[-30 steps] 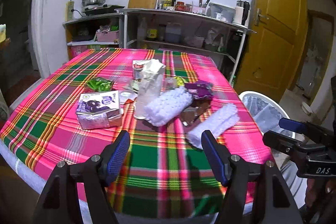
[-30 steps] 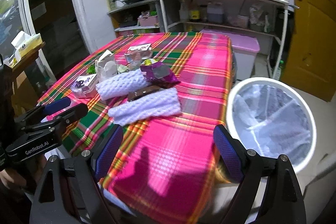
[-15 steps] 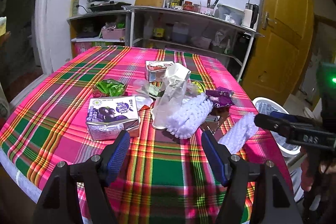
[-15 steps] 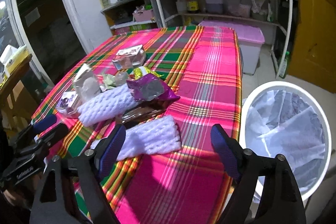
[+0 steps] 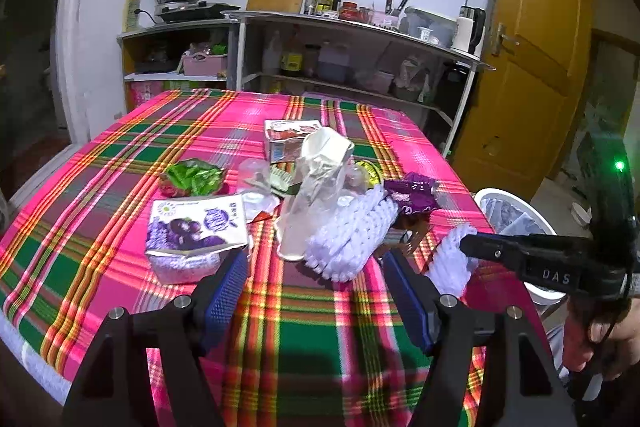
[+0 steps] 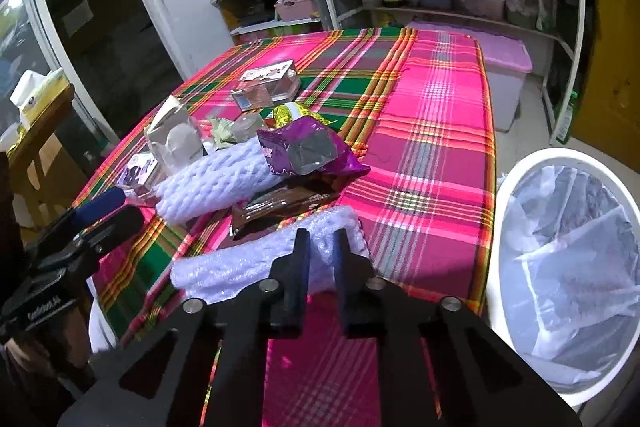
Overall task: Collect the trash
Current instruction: 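Grasp the white foam net with the left gripper while the right gripper grasps the other foam net, then carry both foam nets over the bin and open both grippers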
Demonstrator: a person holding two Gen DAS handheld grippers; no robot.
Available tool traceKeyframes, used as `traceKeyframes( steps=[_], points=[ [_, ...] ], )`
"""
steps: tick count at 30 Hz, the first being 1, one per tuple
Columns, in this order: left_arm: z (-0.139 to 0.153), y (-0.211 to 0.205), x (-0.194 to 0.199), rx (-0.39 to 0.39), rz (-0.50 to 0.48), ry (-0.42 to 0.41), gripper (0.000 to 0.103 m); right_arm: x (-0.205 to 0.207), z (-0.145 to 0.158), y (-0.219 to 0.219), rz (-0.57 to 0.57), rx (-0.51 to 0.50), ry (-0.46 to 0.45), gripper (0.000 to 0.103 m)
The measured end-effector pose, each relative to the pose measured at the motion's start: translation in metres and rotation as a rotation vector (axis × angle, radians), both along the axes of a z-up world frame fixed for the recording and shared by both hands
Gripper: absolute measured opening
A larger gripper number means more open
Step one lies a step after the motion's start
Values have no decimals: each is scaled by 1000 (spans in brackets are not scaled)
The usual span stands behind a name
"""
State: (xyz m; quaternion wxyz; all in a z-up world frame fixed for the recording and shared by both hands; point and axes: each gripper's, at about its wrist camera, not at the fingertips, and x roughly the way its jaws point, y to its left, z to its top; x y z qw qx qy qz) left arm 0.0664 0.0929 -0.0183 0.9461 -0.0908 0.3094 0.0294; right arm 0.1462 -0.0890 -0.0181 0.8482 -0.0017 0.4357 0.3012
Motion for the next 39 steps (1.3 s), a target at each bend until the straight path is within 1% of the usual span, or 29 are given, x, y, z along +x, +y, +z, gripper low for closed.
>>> traceKeyframes(
  steps=[6, 10, 13, 15, 19, 20, 23, 30, 39],
  points=[
    [1, -4, 14, 3, -22, 1, 70, -3, 6, -14, -25, 31, 3, 9],
    [-6, -6, 25, 4, -28, 22, 68, -5, 7, -22, -41, 44, 8, 9],
    [-11, -8, 33, 9, -40, 39, 60, -6, 9, -27, -50, 52, 7, 9],
    [-13, -12, 37, 13, -55, 49, 48, -7, 11, -30, -57, 58, 4, 9],
    [-19, -18, 41, 10, -77, 71, 34, -9, 14, -35, -65, 63, -5, 9],
    [-20, -18, 41, 8, -81, 75, 29, -10, 14, -36, -67, 64, -6, 9],
    [-20, -20, 38, 3, -88, 80, 24, -13, 17, -39, -73, 69, -9, 9],
    [-8, -19, 15, -29, -68, 52, 21, -21, 24, -50, -94, 84, -30, 9],
    [19, -19, -11, -31, -33, -4, 20, -29, 31, -69, -129, 111, -49, 9]
  ],
)
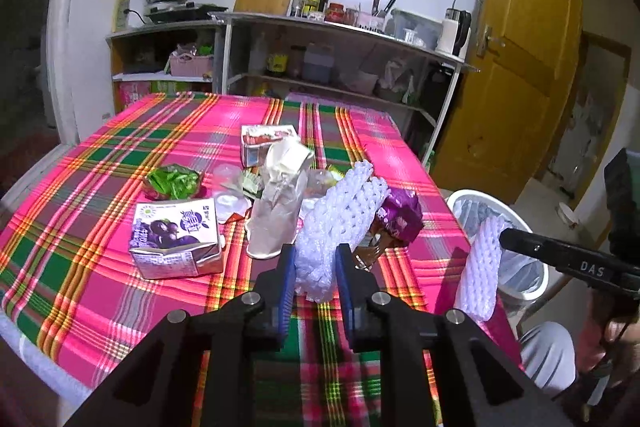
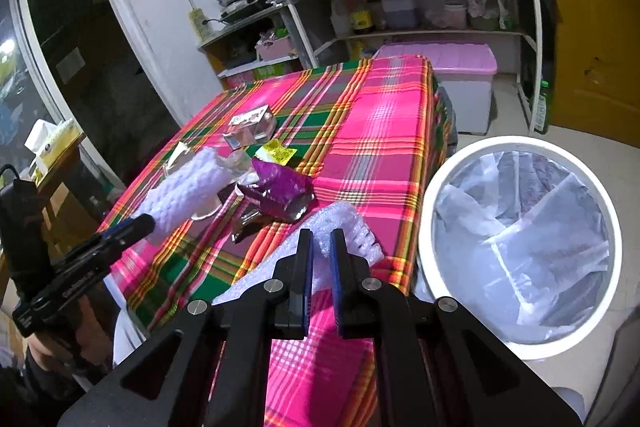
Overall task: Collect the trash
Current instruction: 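Carry both foam nets over the bin and open both grippers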
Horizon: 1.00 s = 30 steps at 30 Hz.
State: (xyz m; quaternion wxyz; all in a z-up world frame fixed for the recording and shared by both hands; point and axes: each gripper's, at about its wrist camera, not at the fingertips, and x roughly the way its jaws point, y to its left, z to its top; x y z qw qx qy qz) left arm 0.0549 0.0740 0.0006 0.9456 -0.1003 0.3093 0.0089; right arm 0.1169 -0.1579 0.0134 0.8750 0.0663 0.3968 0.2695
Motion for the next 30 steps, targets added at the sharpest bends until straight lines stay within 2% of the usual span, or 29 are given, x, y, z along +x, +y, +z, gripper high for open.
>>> traceKeyframes(
  steps=[6, 11, 23, 30],
  points=[
    [14, -16, -1, 11, -29, -25, 20, 1, 3, -25, -61, 12, -10, 9],
    [18, -44, 12, 13, -104, -23, 20, 5, 5, -61, -147, 18, -15, 9],
    [5, -124, 60, 9, -310, 19, 20, 20, -7, -144, -366, 5, 5, 9],
    [-8, -168, 85, 21, -407, 64, 21, 29, -27, -161, -401, -13, 50, 9]
  ],
)
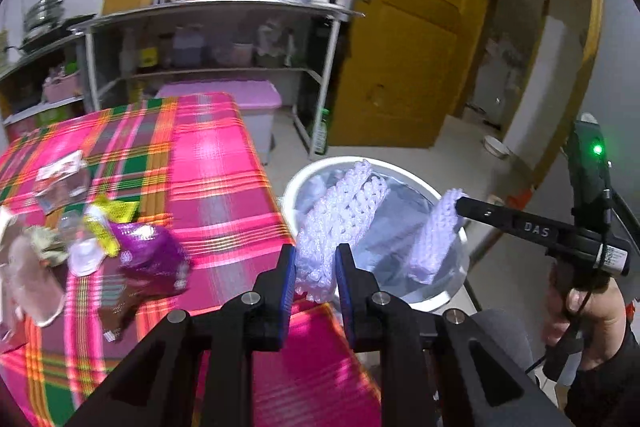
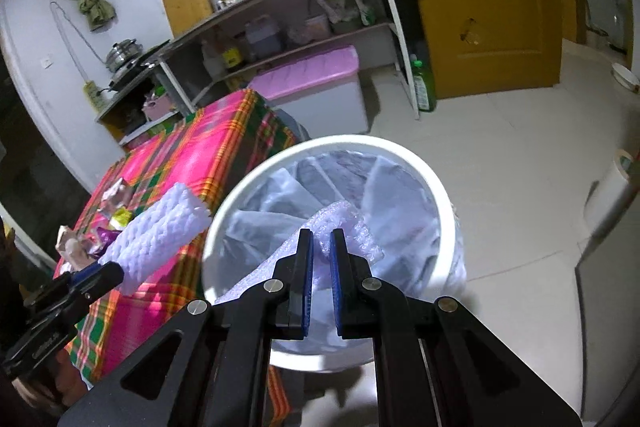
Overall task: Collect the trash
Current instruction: 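Carry both foam nets over the bin and open both grippers, then move both tools back over the table toward the remaining trash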
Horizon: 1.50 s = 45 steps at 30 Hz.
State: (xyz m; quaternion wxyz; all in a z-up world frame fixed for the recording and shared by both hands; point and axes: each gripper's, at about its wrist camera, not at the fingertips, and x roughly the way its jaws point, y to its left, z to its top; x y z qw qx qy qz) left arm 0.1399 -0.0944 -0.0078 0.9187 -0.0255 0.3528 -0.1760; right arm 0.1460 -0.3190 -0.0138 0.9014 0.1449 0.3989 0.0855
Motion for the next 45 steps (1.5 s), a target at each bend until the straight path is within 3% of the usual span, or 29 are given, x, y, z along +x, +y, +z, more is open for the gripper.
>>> traceKeyframes(
  steps=[11, 16, 18, 30, 39, 45],
  points=[
    [-23, -40, 29, 34, -73, 61, 23, 12, -30, -18, -16, -12, 77, 12],
    [-30, -48, 35, 37, -100, 85, 28, 12, -29, -20, -15, -20, 67, 37],
    [-32, -48, 37, 27, -110, 91, 30, 11, -26, -20, -21, -24, 57, 41],
    [-22, -32, 25, -16, -79, 73, 32, -7, 2, -7, 22, -25, -8, 41],
    [-3, -5, -9, -18, -10, 1, 32, -28, 24, 35, 132, -23, -76, 41],
    [5, 21, -33, -26, 39, -26, 32, -37, 24, 68, 222, -15, -67, 42]
  ],
)
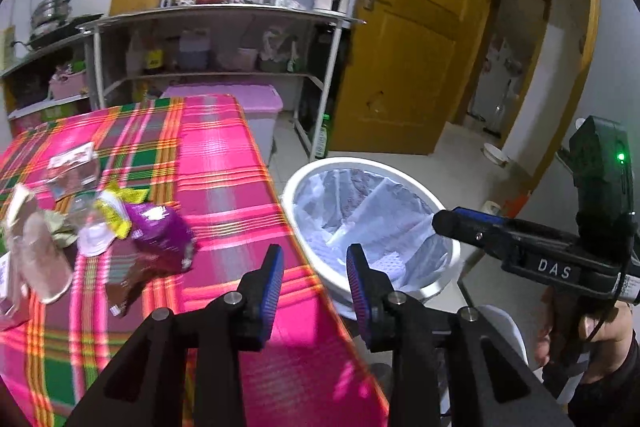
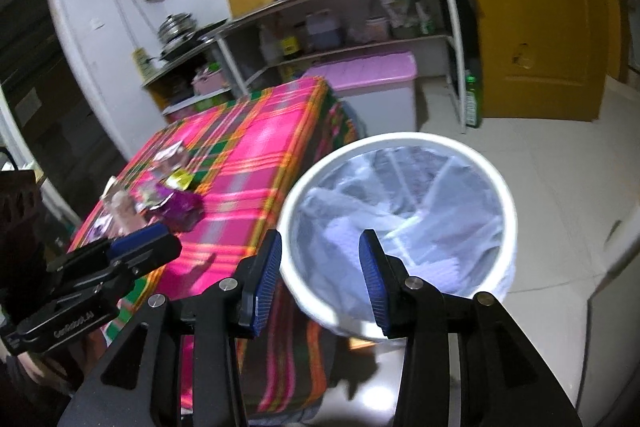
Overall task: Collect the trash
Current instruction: 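Move both tools back over the table toward the remaining trash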
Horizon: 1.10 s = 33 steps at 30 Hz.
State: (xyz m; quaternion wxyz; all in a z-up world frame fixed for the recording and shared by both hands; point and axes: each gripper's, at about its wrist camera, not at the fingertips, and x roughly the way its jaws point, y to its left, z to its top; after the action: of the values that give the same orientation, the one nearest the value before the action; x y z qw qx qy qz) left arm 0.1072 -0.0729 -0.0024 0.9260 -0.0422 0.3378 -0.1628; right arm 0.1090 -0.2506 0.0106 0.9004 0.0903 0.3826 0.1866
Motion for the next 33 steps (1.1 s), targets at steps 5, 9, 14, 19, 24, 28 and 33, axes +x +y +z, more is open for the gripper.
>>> traceKeyframes(
  steps=[5, 9, 14, 19, 24, 28, 33],
  points=[
    [1, 20, -15, 15, 49, -7, 32, -5, -3, 26, 65, -4, 23, 42],
    [-1, 38, -28, 16, 95, -5, 32, -5, -4, 44, 104, -11, 31, 42],
    [-2, 67, -38, 17, 165, -1, 32, -1, -4, 66, 142, -7, 43, 42],
    [-5, 101, -44, 14, 255, 8, 38, 5, 0, 92, 194, -23, 24, 52],
    [-5, 139, -47, 1, 355, 4, 51, 17, -1, 116, 240, -39, 20, 57],
    [-2, 172, -46, 7, 448, -5, 58, 29, -4, 134, 264, -31, 33, 64],
    [-5, 209, -35, 7, 557, 3, 67, 46, -7, 147, 254, -27, 42, 67]
  ],
)
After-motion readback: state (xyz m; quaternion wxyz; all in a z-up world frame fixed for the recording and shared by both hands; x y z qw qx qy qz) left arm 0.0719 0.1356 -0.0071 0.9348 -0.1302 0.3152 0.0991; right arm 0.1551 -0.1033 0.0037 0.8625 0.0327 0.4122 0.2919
